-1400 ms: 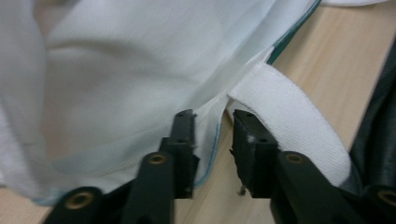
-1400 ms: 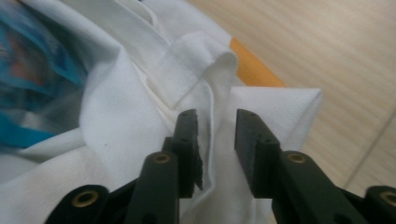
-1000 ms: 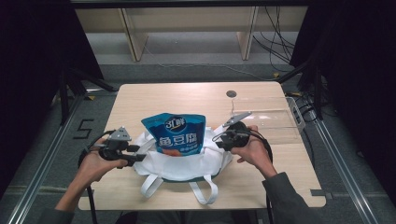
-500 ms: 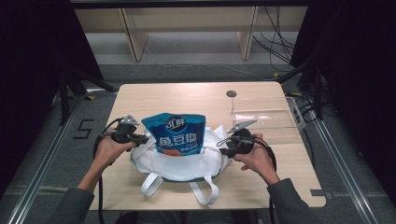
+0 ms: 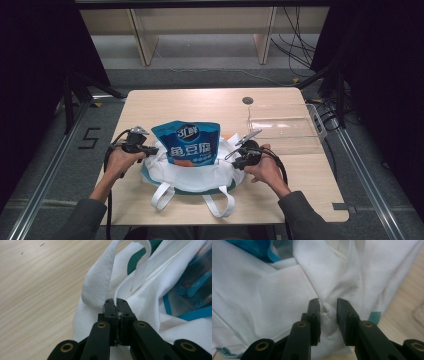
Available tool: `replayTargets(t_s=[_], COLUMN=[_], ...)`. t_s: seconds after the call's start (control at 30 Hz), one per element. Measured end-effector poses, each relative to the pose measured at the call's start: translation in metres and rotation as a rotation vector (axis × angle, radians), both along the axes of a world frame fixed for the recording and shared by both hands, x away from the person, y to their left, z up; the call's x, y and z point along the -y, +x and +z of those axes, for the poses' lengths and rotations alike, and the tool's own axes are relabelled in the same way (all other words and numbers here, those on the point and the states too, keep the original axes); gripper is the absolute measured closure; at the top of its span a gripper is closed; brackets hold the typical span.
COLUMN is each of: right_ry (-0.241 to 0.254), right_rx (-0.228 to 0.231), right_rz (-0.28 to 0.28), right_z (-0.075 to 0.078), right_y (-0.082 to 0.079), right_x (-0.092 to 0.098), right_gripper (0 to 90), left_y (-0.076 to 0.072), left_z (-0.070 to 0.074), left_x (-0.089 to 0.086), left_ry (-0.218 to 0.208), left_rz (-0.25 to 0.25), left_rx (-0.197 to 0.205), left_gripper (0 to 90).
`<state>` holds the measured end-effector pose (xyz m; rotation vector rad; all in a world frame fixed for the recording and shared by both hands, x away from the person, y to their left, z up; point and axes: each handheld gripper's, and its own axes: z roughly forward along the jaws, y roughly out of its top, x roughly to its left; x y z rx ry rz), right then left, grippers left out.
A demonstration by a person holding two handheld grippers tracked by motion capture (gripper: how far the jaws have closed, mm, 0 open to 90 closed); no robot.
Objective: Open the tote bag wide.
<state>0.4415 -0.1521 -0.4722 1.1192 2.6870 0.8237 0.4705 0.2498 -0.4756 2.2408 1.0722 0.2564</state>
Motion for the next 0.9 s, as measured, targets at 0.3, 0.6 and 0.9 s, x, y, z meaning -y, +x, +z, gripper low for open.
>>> replayTargets(t_s=[0.3, 0.6, 0.9], right_ry=[-0.023, -0.003, 0.011], right_rx=[-0.024, 0.013, 0.029], right_rz=[-0.036, -0.023, -0.021], right_z=[-0.010, -0.012, -0.013], right_y=[0.005, 0.015, 0.017], right_x=[-0.006, -0.003, -0.003], right_gripper=[77.2, 76.9, 74.5], left_y=[0.001, 0.004, 0.004], left_z=[-0.013, -0.014, -0.014], left_x=[0.002, 0.003, 0.001], left_ry=[0.018, 0.014, -0.006], left_rz=[0.017, 0.028, 0.032], left_rx=[0.001, 0.017, 0.011], left_gripper=[87.5, 87.1, 83.2])
